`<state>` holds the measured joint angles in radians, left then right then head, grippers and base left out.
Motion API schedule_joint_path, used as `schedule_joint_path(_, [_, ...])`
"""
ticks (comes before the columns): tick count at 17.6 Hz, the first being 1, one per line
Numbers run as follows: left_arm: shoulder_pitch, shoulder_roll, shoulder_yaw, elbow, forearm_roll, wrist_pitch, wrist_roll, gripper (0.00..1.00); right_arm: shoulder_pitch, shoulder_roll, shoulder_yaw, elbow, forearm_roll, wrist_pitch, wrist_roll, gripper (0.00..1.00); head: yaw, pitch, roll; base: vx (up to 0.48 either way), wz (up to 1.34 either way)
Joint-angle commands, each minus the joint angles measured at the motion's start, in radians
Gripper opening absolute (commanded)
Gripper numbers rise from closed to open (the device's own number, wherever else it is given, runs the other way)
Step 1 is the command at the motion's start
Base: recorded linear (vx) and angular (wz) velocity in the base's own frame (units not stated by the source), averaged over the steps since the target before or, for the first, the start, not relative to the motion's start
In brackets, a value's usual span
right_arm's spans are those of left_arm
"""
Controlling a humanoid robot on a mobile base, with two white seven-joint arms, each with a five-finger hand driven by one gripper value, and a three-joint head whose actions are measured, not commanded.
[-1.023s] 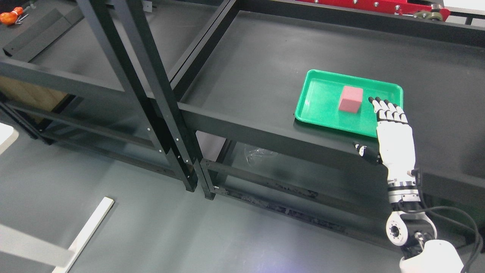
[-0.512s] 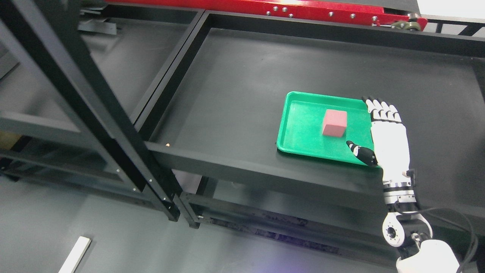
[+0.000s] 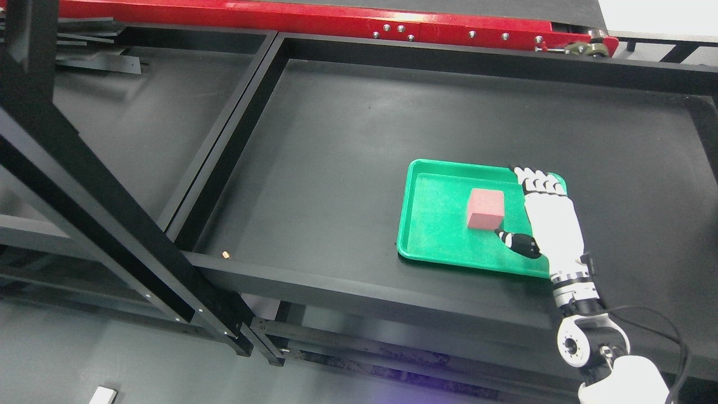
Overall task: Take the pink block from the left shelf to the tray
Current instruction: 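Close the right hand fingers around the pink block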
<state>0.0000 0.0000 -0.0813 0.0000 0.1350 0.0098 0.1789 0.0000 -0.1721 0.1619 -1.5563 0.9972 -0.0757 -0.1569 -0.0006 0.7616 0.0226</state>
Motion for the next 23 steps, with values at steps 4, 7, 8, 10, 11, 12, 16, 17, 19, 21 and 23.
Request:
schedule_joint_path(4, [-0.029,0.017,0.000,-0.017,0.000,-0.001,0.001,1.00,-0.043,0.006,0.056,0.073,-0.055,0.001,0.126,0.99,0.0000,0.000,0.000,0.102,0.00])
schedule_joint_path(7, [-0.029,0.017,0.000,-0.017,0.000,-0.001,0.001,1.00,-0.046,0.008,0.059,0.078,-0.055,-0.001,0.126,0.99,0.0000,0.000,0.000,0.074,-0.02])
schedule_joint_path(8, [-0.029,0.017,0.000,-0.017,0.000,-0.001,0.001,1.00,-0.051,0.006,0.057,0.078,-0.055,-0.001,0.126,0.99,0.0000,0.000,0.000,0.061,-0.04])
schedule_joint_path(10, [-0.029,0.017,0.000,-0.017,0.000,-0.001,0.001,1.00,-0.052,0.006,0.059,0.081,-0.055,0.001,0.129,0.99,0.0000,0.000,0.000,0.064,-0.02])
schedule_joint_path(11, [-0.029,0.017,0.000,-0.017,0.000,-0.001,0.001,1.00,-0.051,0.005,0.059,0.082,-0.055,0.001,0.131,0.99,0.0000,0.000,0.000,0.068,0.00])
schedule_joint_path(12, [-0.029,0.017,0.000,-0.017,0.000,-0.001,0.001,1.00,-0.051,0.005,0.059,0.082,-0.055,0.001,0.138,0.99,0.0000,0.000,0.000,0.066,-0.02])
schedule_joint_path(16, [-0.029,0.017,0.000,-0.017,0.000,-0.001,0.001,1.00,-0.043,0.003,0.062,0.102,-0.055,0.001,0.227,0.99,0.0000,0.000,0.000,0.062,-0.06])
schedule_joint_path(17, [-0.029,0.017,0.000,-0.017,0.000,-0.001,0.001,1.00,-0.043,0.002,0.062,0.104,-0.055,0.001,0.229,0.99,0.0000,0.000,0.000,0.055,-0.07])
schedule_joint_path(19, [-0.029,0.017,0.000,-0.017,0.000,-0.001,0.001,1.00,-0.043,0.000,0.062,0.104,-0.055,0.002,0.231,0.99,0.0000,0.000,0.000,0.040,-0.04])
schedule_joint_path(21, [-0.029,0.017,0.000,-0.017,0.000,-0.001,0.001,1.00,-0.043,-0.003,0.062,0.105,-0.055,0.002,0.231,0.99,0.0000,0.000,0.000,0.039,0.00])
schedule_joint_path(23, [-0.029,0.017,0.000,-0.017,0.000,-0.001,0.001,1.00,-0.043,-0.004,0.064,0.113,-0.055,0.002,0.231,0.99,0.0000,0.000,0.000,0.030,0.00])
